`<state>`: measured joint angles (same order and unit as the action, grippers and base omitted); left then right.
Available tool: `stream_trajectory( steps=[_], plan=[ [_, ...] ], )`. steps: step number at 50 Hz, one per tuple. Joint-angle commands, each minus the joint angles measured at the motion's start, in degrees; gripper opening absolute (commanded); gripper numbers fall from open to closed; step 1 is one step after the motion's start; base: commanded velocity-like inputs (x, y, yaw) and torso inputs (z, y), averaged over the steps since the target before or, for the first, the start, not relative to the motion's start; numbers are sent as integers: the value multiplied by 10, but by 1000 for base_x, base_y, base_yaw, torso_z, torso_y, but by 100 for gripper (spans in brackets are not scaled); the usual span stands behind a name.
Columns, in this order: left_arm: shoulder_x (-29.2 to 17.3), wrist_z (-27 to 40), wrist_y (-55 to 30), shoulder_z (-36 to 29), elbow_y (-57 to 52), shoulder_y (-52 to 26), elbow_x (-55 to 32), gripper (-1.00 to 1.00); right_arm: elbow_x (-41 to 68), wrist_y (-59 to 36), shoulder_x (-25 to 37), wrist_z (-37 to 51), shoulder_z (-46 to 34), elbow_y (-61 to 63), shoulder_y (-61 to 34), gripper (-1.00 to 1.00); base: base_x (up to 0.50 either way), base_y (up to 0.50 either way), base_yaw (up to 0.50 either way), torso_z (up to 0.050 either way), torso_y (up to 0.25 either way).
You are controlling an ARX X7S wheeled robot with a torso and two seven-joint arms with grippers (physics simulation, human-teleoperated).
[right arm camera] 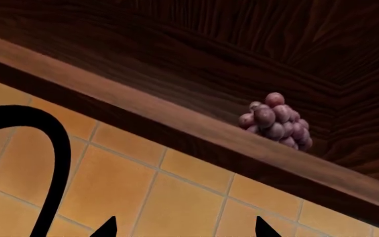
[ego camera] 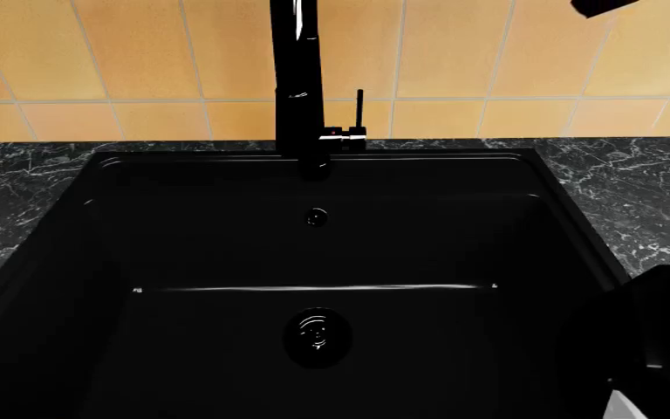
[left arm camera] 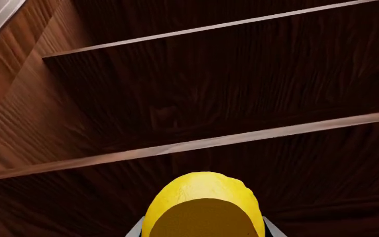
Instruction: Pick the lemon, grape from the counter and place them in the cabinet. Then close the cabinet.
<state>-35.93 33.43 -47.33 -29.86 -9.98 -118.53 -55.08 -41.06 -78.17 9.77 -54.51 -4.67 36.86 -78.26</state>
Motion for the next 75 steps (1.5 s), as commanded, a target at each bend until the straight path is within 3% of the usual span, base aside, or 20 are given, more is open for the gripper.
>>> stream_trajectory(
  steps=[1,7,13,36,44,61,62,75],
  plan=[
    [16,-30,24,-25,44,-19,42,-100,-1,-3,-1,4,-7,-2,2,100,0,0,0,0,0],
    [18,-33,26,-26,48,-19,45,-100,-1,-5,-1,4,-8,-1,1,100,0,0,0,0,0],
    [46,-92,68,-62,148,-40,100,-100,4,1,-6,8,2,2,12,100,0,0,0,0,0],
    [144,-220,145,-100,482,-108,166,-100,12,7,-15,19,2,-11,7,100,0,0,0,0,0],
    [177,-244,113,-103,605,-142,171,-100,14,7,-15,21,3,-11,7,100,0,0,0,0,1],
    [198,-259,72,-82,665,-160,187,-100,16,4,-13,25,6,-10,8,100,0,0,0,0,0],
    [198,-259,71,-80,665,-160,189,100,16,4,-13,25,6,-10,9,100,0,0,0,0,0],
    [197,-261,61,-58,645,-155,202,100,18,2,-13,27,7,-8,8,100,0,0,0,0,0]
  ],
)
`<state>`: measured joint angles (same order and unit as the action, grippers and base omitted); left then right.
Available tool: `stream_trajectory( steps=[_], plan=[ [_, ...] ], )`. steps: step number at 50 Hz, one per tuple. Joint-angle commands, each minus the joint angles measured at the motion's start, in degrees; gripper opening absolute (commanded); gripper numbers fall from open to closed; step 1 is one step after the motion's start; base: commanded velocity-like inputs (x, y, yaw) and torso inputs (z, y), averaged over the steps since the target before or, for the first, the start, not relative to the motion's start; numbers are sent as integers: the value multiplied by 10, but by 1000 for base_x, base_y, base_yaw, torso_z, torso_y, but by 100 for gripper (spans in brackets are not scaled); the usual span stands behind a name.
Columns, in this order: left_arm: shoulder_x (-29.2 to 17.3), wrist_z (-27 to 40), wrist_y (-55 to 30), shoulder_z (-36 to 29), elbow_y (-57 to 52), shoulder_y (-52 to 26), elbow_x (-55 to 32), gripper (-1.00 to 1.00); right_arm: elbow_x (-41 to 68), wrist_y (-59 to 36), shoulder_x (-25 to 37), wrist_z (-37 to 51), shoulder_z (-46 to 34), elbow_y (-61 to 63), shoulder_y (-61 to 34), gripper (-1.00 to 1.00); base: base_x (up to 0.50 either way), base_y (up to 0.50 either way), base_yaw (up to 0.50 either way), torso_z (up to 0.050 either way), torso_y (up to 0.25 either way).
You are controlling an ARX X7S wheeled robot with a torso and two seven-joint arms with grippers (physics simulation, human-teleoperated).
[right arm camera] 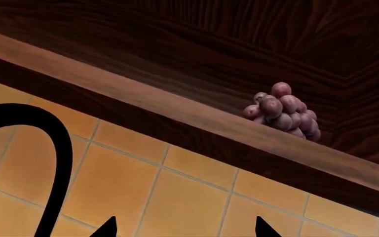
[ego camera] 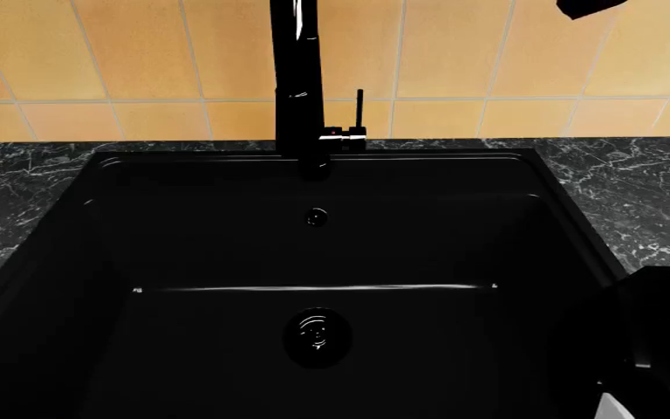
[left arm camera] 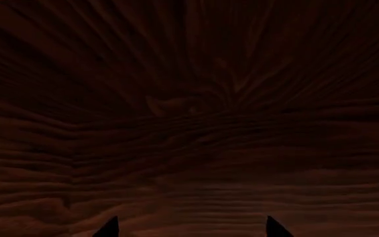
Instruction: Pick the lemon, grape from the counter and place them in the cabinet. Then close the cabinet.
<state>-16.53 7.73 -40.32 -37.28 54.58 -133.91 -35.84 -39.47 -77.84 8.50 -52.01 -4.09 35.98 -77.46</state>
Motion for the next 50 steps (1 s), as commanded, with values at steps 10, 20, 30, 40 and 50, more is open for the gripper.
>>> stream_trajectory(
  steps=[10,20,30,40,50],
  plan=[
    [-5,-2,-14,24,-46,11,11,100,4,0,1,3,3,2,3,100,0,0,0,0,0],
    [-26,3,8,31,-139,31,11,100,6,1,1,5,4,2,4,100,0,0,0,0,0],
    [-54,17,39,45,-240,58,10,100,7,-3,2,5,0,2,0,100,0,0,0,0,0],
    [-83,29,72,73,-351,92,-7,100,10,2,3,8,0,-1,-2,100,0,0,0,0,0],
    [-119,60,49,106,-459,129,-44,100,13,7,2,12,0,-3,-2,100,0,0,0,0,0]
  ],
)
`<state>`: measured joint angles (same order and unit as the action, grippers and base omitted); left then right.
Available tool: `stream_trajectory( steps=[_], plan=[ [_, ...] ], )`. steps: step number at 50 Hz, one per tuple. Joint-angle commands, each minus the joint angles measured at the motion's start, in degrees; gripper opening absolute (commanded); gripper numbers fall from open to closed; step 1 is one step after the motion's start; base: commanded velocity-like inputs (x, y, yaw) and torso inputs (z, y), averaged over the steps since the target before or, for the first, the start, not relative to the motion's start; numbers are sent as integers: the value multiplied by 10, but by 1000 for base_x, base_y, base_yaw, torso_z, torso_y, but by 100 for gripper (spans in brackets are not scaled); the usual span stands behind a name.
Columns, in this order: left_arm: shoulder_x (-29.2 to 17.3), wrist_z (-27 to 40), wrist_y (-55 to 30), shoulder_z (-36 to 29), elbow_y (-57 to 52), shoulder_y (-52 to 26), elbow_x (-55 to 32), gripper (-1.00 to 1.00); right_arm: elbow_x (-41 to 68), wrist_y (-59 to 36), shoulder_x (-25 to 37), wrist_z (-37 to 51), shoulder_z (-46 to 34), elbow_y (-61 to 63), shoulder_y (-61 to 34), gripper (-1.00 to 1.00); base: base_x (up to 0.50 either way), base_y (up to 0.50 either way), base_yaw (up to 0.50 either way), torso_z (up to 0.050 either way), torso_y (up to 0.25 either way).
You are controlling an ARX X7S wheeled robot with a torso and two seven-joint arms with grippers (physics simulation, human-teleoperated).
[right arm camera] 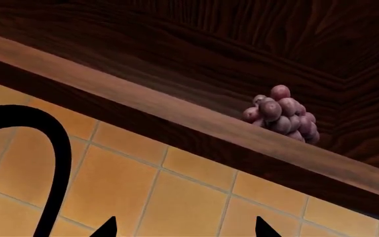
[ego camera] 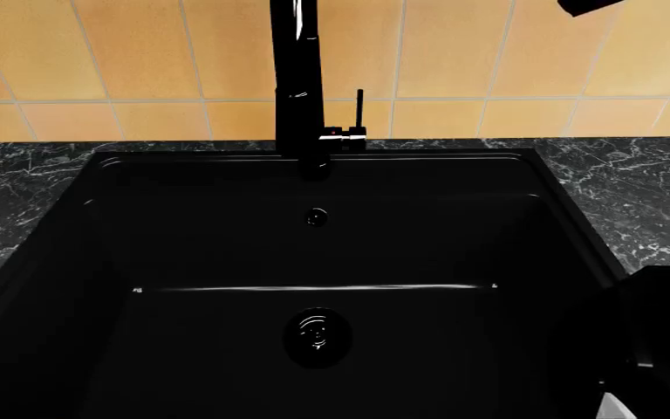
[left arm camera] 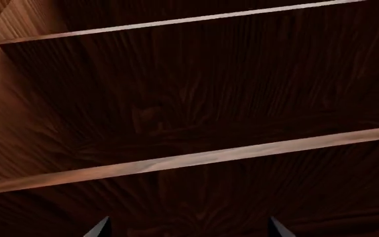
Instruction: Pick the lemon, grape from the counter and place them in the cabinet. Then close the cabinet.
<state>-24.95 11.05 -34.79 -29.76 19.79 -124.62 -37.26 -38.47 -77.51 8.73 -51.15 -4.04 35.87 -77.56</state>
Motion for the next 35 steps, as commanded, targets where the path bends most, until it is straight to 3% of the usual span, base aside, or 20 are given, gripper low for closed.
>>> stream_trajectory(
  steps=[1,14,35],
  plan=[
    [-37,31,-10,34,-120,39,-34,100,3,4,0,4,-1,-2,-2,100,0,0,0,0,0],
    [-86,96,-74,79,-277,91,-108,100,7,6,1,7,1,-1,-3,100,0,0,0,0,0],
    [-130,168,-124,107,-441,179,-182,100,11,7,3,11,5,0,-1,100,0,0,0,0,0]
  ],
)
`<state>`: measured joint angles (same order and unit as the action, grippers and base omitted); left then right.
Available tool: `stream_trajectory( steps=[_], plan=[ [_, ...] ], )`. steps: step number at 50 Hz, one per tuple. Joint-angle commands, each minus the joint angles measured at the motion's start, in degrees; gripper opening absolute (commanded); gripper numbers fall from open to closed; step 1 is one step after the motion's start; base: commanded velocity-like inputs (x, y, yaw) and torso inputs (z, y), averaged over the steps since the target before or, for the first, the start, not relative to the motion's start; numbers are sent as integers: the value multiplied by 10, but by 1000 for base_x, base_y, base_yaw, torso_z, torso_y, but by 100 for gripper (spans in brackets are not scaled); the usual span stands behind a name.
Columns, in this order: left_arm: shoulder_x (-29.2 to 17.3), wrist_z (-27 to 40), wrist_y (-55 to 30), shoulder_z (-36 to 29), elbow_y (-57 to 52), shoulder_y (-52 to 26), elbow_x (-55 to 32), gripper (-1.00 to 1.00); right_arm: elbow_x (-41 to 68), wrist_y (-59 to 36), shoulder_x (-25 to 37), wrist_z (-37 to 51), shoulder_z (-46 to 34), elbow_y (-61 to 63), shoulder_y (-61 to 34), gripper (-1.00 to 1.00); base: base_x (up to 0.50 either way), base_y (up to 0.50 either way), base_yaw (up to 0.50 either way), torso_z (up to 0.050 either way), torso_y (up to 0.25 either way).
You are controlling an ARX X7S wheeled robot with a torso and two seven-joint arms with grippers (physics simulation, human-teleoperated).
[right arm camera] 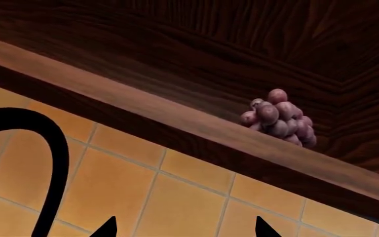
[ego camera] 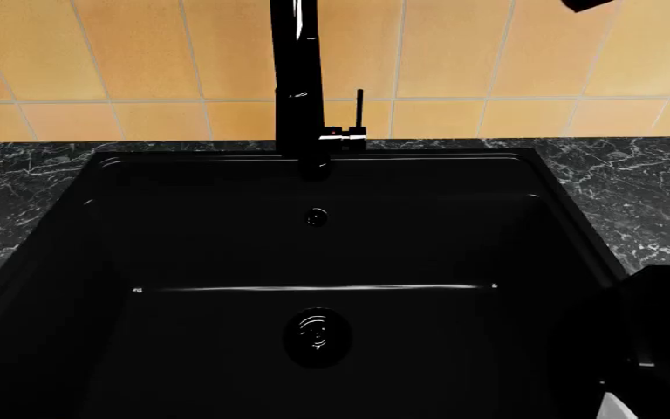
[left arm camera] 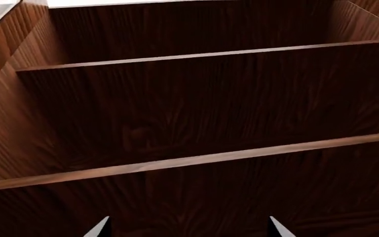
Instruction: Pick the lemon, grape from the counter and place them in the cabinet. Then close the cabinet.
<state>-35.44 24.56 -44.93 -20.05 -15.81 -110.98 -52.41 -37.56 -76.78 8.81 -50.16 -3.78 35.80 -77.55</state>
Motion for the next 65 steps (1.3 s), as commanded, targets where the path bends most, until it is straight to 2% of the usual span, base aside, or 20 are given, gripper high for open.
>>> stream_trajectory(
  steps=[1,20,39,52,65],
  plan=[
    [-27,38,-25,13,-93,47,-35,100,3,0,3,1,3,0,-1,100,0,0,0,0,0],
    [-70,108,-32,60,-193,153,-97,100,5,0,6,4,4,2,0,100,0,0,0,0,0],
    [-96,140,-30,67,-210,253,-106,100,7,0,7,7,0,3,1,100,0,0,0,0,0],
    [-115,159,-19,74,-226,332,-101,100,8,15,-6,19,26,46,80,100,0,0,0,0,0],
    [-132,154,2,79,-226,400,-85,100,19,45,-19,42,48,47,117,100,0,0,0,0,0]
  ],
)
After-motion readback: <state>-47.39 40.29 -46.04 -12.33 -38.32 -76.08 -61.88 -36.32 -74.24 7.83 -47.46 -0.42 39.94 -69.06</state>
